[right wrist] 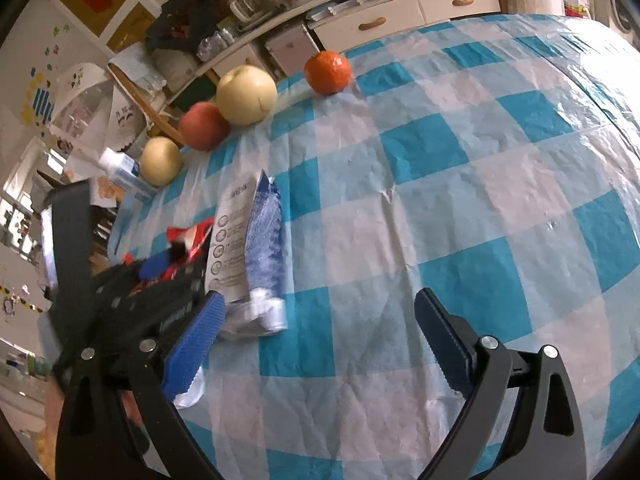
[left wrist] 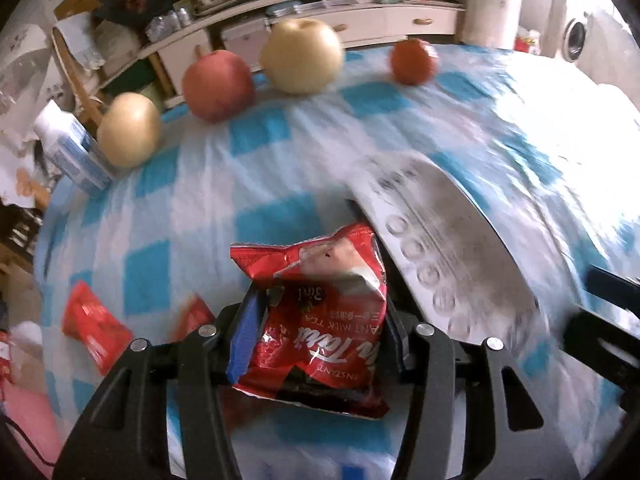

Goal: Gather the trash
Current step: 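Grasp the red Tata snack bag with the left tool while the right tool grasps a white milk carton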

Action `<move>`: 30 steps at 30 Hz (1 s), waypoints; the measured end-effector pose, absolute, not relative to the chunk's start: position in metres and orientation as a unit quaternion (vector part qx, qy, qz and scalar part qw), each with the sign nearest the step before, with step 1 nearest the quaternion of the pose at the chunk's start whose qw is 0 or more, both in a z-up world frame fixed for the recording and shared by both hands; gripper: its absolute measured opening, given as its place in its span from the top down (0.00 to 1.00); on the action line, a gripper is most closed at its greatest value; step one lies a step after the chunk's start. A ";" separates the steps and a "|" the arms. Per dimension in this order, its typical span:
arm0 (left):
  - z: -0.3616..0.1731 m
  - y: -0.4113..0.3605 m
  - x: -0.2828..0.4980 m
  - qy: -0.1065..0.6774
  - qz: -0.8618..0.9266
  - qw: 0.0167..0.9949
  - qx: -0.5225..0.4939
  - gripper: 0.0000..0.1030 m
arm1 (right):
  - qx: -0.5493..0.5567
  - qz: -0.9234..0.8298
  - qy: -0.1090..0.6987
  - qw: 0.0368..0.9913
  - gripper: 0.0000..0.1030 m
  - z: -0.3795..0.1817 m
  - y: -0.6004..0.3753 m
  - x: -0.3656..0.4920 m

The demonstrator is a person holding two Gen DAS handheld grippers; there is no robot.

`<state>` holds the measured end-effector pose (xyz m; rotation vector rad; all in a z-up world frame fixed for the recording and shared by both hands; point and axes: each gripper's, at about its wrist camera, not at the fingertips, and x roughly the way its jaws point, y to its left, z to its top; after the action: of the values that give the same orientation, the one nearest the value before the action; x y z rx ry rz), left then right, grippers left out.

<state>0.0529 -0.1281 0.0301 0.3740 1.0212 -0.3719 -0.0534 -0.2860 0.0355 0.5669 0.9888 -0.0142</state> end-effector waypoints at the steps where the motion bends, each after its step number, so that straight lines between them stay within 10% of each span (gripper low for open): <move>1: 0.030 -0.128 0.047 0.481 -0.179 0.840 0.176 0.49 | 0.262 -0.003 0.470 0.843 0.08 0.035 -0.283 -0.052; 30: 0.076 -0.011 -0.029 0.420 -0.140 0.896 0.031 0.50 | 0.078 0.001 0.457 0.886 0.29 0.025 -0.217 -0.008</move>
<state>-0.0291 -0.0113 0.0764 0.0647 0.8714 -0.2903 -0.0078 -0.2171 0.0252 0.1615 0.9497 0.0021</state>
